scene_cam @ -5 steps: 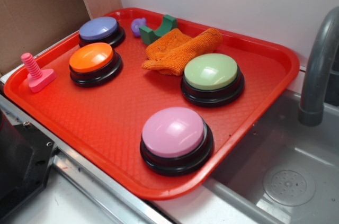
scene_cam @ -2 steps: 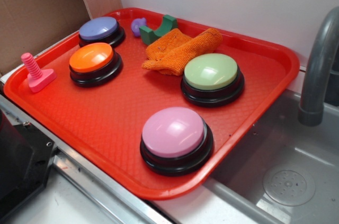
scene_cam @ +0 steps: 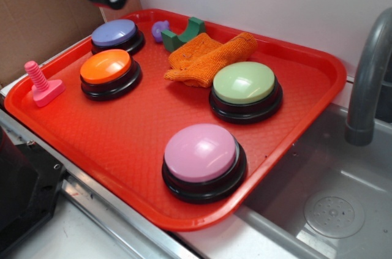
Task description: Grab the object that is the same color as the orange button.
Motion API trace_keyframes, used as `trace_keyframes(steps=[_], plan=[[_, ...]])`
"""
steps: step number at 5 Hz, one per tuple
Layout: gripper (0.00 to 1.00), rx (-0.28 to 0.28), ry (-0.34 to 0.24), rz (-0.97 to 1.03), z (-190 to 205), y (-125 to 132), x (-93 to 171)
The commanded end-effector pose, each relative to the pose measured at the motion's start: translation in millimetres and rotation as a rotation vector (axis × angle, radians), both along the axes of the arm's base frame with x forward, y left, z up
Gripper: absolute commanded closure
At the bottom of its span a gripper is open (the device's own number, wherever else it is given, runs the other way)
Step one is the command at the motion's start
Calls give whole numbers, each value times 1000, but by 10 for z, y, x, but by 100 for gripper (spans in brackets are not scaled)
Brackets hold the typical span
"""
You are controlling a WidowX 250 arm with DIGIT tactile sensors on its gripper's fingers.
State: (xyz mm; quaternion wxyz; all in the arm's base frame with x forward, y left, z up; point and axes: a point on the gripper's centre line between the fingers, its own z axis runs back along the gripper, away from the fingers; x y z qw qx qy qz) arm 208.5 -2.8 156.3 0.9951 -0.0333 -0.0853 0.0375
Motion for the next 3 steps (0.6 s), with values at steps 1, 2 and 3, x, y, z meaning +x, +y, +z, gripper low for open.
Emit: trace_keyframes(steps=[1,2,3], plan=[[0,-11,-56,79,-447,144,584],[0,-8,-49,102,-670,198,785],[0,-21,-51,117,-938,253,900]])
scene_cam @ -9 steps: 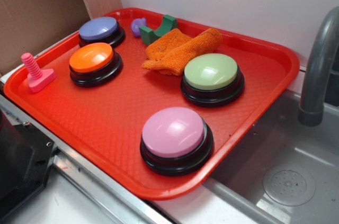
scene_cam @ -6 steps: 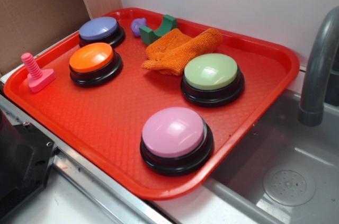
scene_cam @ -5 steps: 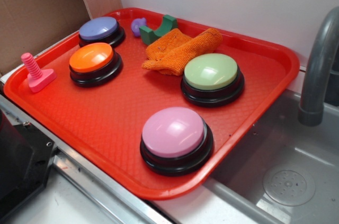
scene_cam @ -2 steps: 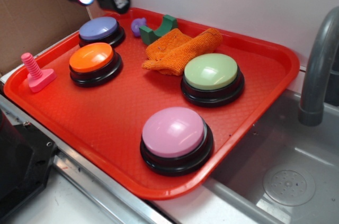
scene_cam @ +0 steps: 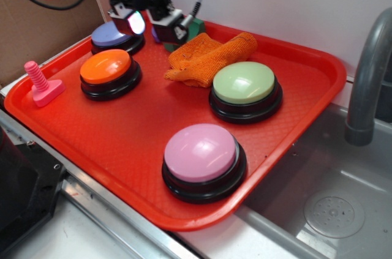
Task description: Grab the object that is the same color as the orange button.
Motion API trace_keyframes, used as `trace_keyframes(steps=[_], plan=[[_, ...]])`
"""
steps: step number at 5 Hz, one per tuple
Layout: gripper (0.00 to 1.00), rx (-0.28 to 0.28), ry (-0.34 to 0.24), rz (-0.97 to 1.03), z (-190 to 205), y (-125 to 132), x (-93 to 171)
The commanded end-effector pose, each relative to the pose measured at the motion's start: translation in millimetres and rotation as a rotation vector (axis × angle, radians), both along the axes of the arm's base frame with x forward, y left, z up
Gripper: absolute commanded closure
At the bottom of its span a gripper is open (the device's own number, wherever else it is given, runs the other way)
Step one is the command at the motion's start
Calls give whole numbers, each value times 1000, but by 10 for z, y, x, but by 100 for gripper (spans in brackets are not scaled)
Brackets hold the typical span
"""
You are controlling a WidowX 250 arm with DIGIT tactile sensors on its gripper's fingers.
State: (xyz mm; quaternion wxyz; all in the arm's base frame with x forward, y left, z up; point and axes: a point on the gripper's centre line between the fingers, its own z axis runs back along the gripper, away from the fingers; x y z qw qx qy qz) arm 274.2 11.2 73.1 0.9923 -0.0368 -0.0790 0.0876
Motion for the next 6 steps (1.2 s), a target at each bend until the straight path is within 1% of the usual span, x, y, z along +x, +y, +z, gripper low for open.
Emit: trace_keyframes(steps=[1,2,3,4,5,6], plan=[[0,21,-43,-7,-260,101,358],[0,2,-38,-24,-395,42,411],[38,-13,-42,-24,-491,-44,408],[100,-4,-30,-31,-498,-89,387],[100,13,-26,-43,-477,-117,351],[100,5,-26,-41,-478,-121,317]])
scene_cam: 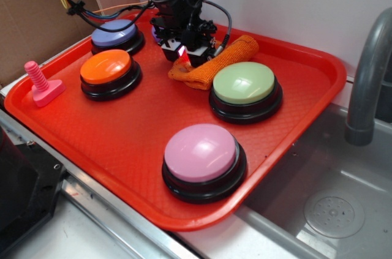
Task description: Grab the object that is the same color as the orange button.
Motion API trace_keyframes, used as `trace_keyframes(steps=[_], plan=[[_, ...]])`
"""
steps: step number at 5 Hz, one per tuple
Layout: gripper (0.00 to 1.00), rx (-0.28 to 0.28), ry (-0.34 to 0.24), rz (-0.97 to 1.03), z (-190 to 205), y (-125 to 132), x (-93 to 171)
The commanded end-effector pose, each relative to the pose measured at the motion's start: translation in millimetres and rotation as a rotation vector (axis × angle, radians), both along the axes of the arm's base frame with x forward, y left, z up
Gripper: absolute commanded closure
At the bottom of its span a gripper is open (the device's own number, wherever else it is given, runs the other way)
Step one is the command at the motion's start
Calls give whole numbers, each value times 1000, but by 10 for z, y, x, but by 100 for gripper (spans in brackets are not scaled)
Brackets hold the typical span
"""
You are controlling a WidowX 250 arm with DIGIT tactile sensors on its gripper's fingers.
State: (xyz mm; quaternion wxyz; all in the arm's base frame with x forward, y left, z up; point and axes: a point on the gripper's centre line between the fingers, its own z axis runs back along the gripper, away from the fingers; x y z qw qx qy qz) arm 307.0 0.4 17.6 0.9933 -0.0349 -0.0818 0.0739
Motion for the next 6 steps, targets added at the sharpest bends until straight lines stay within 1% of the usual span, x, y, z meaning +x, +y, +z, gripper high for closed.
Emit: trace_keyframes(steps=[1,2,3,4,5,6], plan=[[100,11,-27,-11,122,-45,-31],[100,40,8,-37,201,-89,-60],[100,9,28,-106,563,-43,-142],[100,30,50,-98,987,-7,-343],[100,5,90,-90,1327,0,-705],[100,3,123,-75,1494,-5,-958]])
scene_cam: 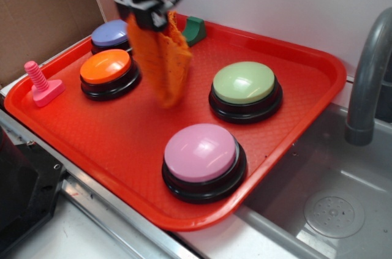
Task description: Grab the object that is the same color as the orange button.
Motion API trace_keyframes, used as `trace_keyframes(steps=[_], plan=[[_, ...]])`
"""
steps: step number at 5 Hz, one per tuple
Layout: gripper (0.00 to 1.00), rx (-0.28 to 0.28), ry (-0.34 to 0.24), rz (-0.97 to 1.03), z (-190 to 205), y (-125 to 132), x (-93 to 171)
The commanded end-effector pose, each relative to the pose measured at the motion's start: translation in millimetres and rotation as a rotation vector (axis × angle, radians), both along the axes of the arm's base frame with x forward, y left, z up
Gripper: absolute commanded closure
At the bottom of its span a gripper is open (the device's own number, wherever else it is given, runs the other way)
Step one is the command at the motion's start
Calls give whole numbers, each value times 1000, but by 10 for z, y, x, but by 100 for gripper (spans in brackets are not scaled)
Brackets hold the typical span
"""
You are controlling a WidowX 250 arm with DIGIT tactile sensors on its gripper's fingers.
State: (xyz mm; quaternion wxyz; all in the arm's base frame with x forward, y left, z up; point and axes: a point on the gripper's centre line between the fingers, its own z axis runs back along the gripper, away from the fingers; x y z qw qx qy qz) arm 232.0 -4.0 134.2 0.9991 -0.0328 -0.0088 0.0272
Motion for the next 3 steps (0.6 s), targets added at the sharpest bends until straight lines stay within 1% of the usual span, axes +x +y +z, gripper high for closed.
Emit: trace_keyframes(steps=[1,2,3], plan=[[100,-7,-28,103,490,104,-609],[100,-28,-6,150,575,106,-757],[100,42,-5,154,635,114,-732]])
